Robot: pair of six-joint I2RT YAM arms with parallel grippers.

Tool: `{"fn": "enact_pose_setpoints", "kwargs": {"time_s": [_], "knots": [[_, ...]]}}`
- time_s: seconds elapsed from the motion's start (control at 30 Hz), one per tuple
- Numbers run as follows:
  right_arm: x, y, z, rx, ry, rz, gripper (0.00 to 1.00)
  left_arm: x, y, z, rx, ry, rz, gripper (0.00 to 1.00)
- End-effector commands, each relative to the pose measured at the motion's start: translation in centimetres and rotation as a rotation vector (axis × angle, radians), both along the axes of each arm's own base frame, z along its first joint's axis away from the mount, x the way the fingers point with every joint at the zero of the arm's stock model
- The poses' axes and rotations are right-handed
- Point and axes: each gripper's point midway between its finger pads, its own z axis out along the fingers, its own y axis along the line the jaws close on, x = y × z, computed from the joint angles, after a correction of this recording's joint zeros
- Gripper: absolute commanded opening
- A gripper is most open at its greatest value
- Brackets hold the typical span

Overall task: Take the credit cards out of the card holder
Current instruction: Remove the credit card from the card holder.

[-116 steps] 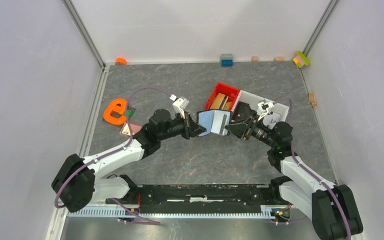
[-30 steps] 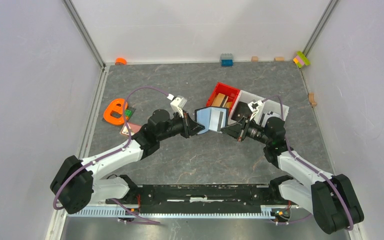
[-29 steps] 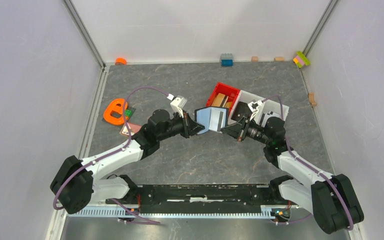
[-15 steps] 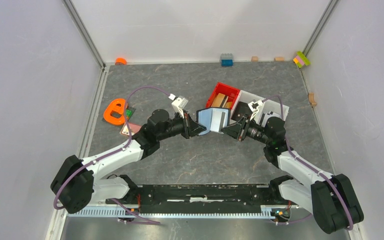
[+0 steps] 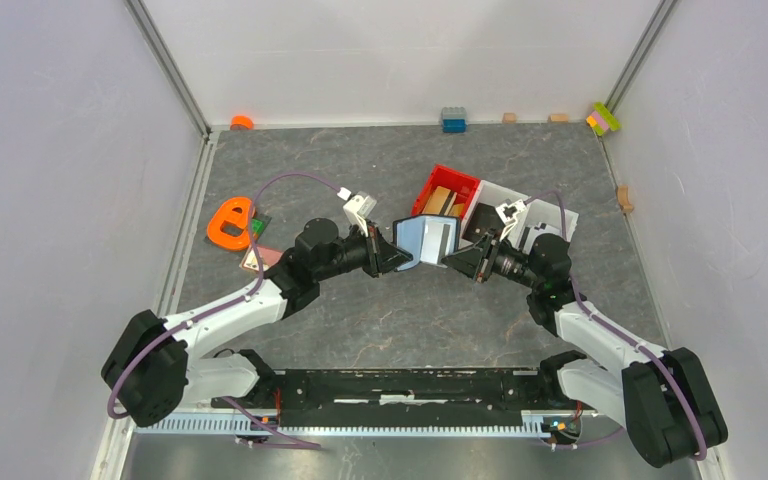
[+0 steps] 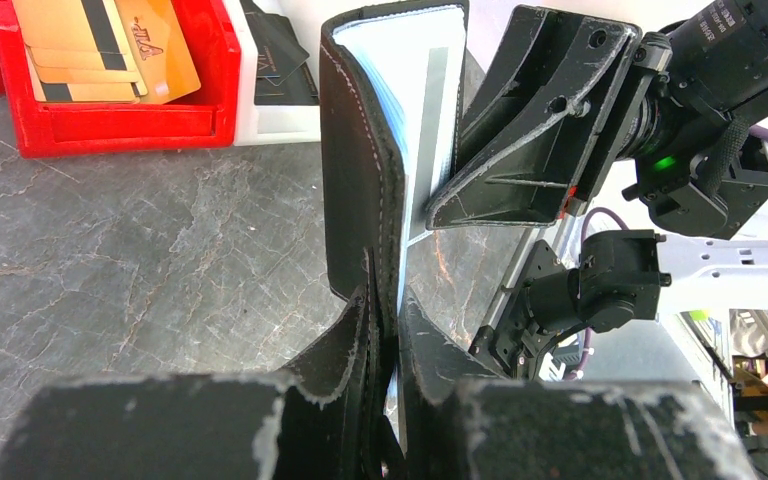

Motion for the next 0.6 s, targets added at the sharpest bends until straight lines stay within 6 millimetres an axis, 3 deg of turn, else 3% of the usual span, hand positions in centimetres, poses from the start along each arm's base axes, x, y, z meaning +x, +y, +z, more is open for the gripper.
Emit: {"fn": "enact_pose_setpoints", "kwargs": {"time_s": [0.0, 0.27, 0.4, 0.57], "knots": [[0.4, 0.4, 2.1, 0.022, -0.076, 0.017, 0.24, 0.2, -0.6, 2.1, -0.046, -0.077, -0.033, 0.02], [0.4, 0.3, 2.1, 0.021, -0.082, 0.012, 0.14, 0.2, -0.6, 2.0, -0.046, -0.073, -0.032, 0.02], [0.3, 0.4, 2.1, 0.025, -0.073, 0.016, 0.04, 0.4, -0.4, 1.9, -0.038, -0.069, -0.013, 0.05], [0.4, 0.4, 2.1, 0.027, -0.069, 0.013, 0.00, 3.5, 2.7, -0.6, 0.105, -0.016, 0.237, 0.42]]}}
